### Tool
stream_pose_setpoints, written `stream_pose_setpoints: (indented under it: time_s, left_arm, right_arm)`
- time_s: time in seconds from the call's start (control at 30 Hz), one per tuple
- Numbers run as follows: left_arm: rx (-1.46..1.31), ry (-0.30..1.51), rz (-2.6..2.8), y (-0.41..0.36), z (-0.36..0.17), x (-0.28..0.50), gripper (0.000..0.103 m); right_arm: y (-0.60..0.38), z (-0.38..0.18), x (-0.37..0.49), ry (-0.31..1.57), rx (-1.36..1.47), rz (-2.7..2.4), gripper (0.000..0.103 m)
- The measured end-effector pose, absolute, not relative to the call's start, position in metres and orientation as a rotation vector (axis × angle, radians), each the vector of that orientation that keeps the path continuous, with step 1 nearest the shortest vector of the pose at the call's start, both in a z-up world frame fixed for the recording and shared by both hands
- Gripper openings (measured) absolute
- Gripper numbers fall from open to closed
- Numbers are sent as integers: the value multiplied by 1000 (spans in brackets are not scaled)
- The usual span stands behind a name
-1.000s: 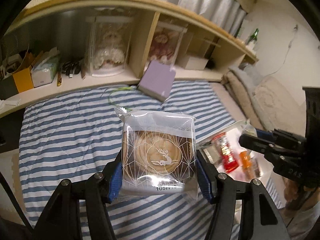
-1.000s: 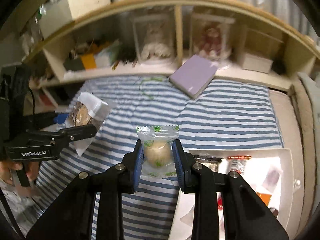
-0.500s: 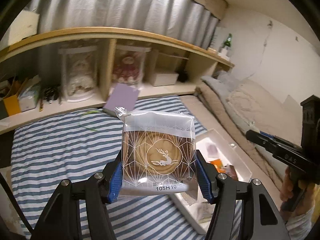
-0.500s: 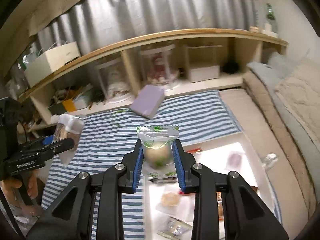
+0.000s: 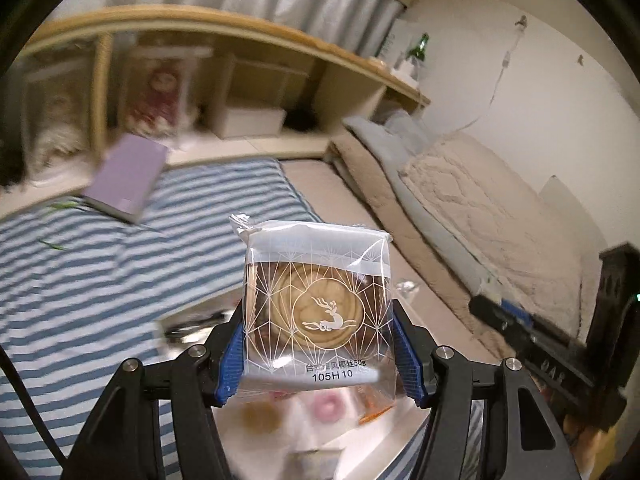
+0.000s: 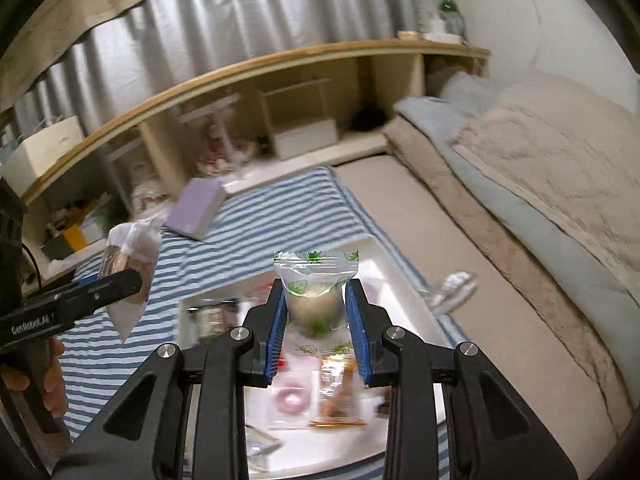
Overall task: Organize snacks
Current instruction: 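Carry both bags into the white tray and open both tools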
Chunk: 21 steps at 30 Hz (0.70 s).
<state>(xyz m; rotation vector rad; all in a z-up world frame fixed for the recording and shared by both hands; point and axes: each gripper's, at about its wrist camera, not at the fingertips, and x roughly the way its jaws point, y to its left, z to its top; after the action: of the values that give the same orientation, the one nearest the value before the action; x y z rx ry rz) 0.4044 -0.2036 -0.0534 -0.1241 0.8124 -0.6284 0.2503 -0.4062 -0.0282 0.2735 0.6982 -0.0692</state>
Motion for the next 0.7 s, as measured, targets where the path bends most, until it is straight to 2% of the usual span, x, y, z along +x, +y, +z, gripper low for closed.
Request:
stream_pose_setpoints:
  time_s: [0.33, 0.7]
  left_arm:
    - [-130, 977, -671, -308, -128, 501, 62]
    - [-122, 1107, -602, -340, -201, 570, 62]
  right_arm:
    - [-472, -78, 259, 748, 392, -150, 30]
    - [-491, -132, 304, 870, 488, -144, 30]
